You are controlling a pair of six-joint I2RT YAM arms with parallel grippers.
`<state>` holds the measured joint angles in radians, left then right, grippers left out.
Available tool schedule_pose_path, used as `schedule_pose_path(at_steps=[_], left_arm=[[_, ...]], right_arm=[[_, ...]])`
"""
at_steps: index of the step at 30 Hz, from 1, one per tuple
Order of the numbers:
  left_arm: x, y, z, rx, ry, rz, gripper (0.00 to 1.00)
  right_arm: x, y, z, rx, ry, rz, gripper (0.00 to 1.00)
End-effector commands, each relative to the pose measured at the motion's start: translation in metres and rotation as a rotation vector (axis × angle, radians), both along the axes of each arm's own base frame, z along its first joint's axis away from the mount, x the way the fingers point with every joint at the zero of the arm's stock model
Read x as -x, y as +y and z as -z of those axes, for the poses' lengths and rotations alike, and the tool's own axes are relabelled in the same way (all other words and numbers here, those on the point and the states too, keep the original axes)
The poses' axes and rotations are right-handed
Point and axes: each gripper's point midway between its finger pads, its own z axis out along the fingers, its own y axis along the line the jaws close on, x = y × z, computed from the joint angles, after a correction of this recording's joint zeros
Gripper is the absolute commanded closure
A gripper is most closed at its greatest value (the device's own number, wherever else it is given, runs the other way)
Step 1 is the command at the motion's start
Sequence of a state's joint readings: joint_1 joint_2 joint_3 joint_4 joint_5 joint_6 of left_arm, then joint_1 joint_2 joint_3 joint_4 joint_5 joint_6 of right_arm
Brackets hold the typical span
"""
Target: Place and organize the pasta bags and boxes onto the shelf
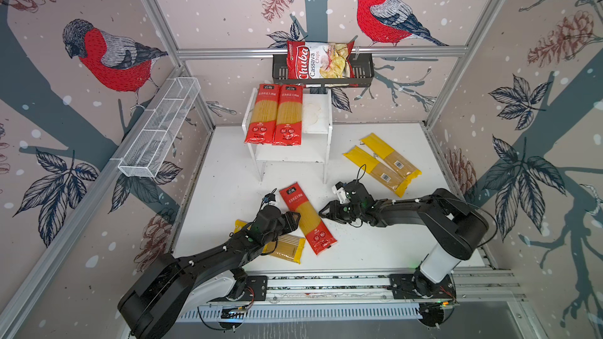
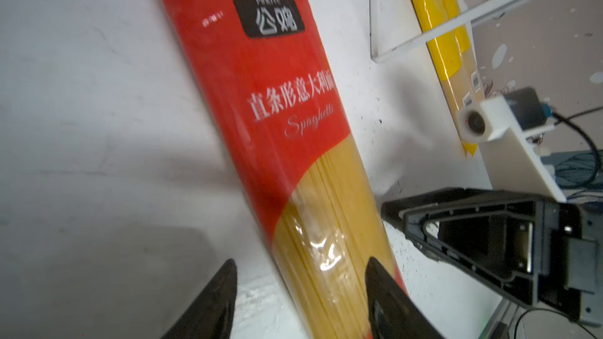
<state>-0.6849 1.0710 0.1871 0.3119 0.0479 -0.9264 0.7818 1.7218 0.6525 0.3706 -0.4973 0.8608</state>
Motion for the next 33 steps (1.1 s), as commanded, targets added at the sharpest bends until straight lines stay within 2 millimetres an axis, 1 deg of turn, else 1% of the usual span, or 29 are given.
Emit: schedule_pose_path(at_steps=[1, 4, 9, 13, 15, 17, 20, 24, 28, 33], left_arm=[[0.001, -0.004, 0.005, 0.017, 0.017, -0.012, 0.39], [0.001, -0.01, 0.005, 0.047, 0.015, -0.002, 0.43], [-0.002, -0.02, 0.008, 0.064, 0.03, 0.017, 0.53], [-0.004, -0.029, 0.007, 0.096, 0.022, 0.044, 0.7], [-0.004, -0.034, 0.006, 0.106, 0.025, 0.062, 0.74], [-0.004, -0.037, 0.004, 0.119, 0.027, 0.07, 0.75], [-0.006, -0.036, 0.001, 0.113, 0.021, 0.063, 0.75], [-0.007, -0.033, -0.006, 0.102, 0.008, 0.055, 0.72], [-0.012, -0.031, -0.025, 0.1, -0.03, 0.037, 0.67], [-0.021, -0.02, -0.05, 0.071, -0.117, 0.003, 0.62]], right_arm=[[0.007, 0.001, 0.016, 0.042, 0.03, -0.03, 0.53], [0.011, 0.012, 0.019, 0.031, 0.042, -0.055, 0.55], [0.024, 0.035, 0.021, -0.02, 0.06, -0.117, 0.58], [0.03, 0.043, 0.021, -0.069, 0.077, -0.14, 0.61], [0.031, 0.045, 0.017, -0.095, 0.079, -0.138, 0.65], [0.03, 0.044, 0.015, -0.11, 0.081, -0.126, 0.69], [0.027, 0.043, 0.009, -0.132, 0.079, -0.108, 0.76], [0.023, 0.04, 0.0, -0.152, 0.068, -0.09, 0.82], [0.019, 0.04, -0.016, -0.193, 0.063, -0.083, 0.86], [0.016, 0.039, -0.037, -0.228, 0.041, -0.09, 0.91]])
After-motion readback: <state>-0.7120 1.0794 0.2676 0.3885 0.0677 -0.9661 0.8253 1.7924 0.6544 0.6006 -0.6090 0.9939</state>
